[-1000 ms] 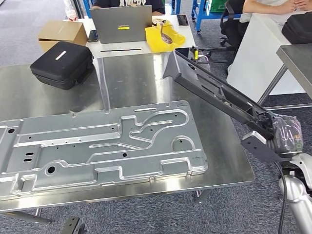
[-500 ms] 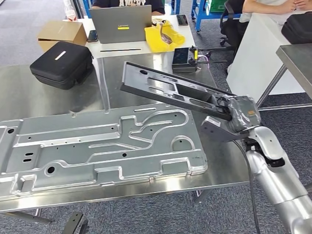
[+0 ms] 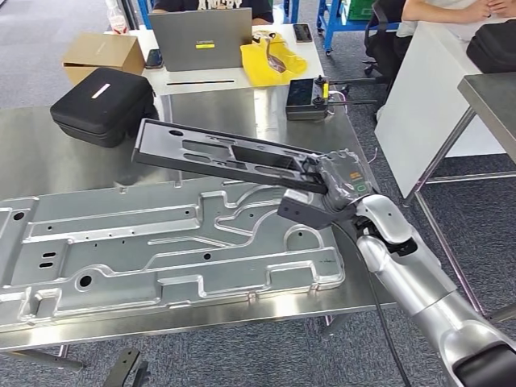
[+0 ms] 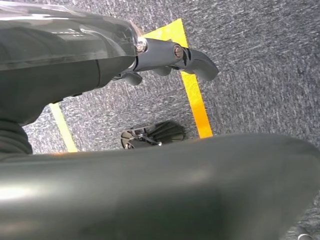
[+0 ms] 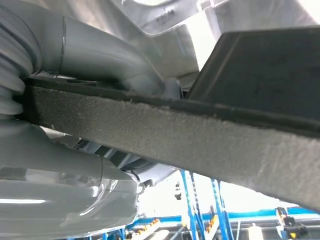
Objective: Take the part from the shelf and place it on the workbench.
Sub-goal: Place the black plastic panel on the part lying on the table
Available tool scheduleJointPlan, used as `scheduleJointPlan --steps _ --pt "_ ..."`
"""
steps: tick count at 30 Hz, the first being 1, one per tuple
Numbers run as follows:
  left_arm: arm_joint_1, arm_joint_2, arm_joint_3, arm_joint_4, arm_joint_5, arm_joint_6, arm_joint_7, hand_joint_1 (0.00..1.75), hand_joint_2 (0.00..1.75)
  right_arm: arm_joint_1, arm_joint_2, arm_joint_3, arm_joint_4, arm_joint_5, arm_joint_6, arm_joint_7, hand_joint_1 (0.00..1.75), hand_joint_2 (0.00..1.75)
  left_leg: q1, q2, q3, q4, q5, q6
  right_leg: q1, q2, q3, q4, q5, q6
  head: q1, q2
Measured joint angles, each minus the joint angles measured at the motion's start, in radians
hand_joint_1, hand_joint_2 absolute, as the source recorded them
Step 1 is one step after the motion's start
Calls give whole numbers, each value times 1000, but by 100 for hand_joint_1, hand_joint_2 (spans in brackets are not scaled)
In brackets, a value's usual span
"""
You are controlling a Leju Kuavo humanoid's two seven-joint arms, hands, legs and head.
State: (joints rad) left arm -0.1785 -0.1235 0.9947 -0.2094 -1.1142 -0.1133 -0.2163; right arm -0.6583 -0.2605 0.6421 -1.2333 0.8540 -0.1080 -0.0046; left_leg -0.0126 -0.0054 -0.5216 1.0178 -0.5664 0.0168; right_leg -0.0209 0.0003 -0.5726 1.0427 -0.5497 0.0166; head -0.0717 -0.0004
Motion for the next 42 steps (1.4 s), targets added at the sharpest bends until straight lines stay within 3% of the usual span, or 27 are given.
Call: scheduleJointPlan --steps 20,42 --pt "1 -5 -24 0 3 -1 3 0 0 -14 84 90 216 -19 12 -43 175 175 0 0 0 0 0 0 0 0 0 0 0 0 0 0" --pt "6 -19 -41 0 27 3 -33 0 0 -98 116 202 344 34 27 -53 175 175 0 0 1 1 0 0 0 0 1 0 0 0 0 0"
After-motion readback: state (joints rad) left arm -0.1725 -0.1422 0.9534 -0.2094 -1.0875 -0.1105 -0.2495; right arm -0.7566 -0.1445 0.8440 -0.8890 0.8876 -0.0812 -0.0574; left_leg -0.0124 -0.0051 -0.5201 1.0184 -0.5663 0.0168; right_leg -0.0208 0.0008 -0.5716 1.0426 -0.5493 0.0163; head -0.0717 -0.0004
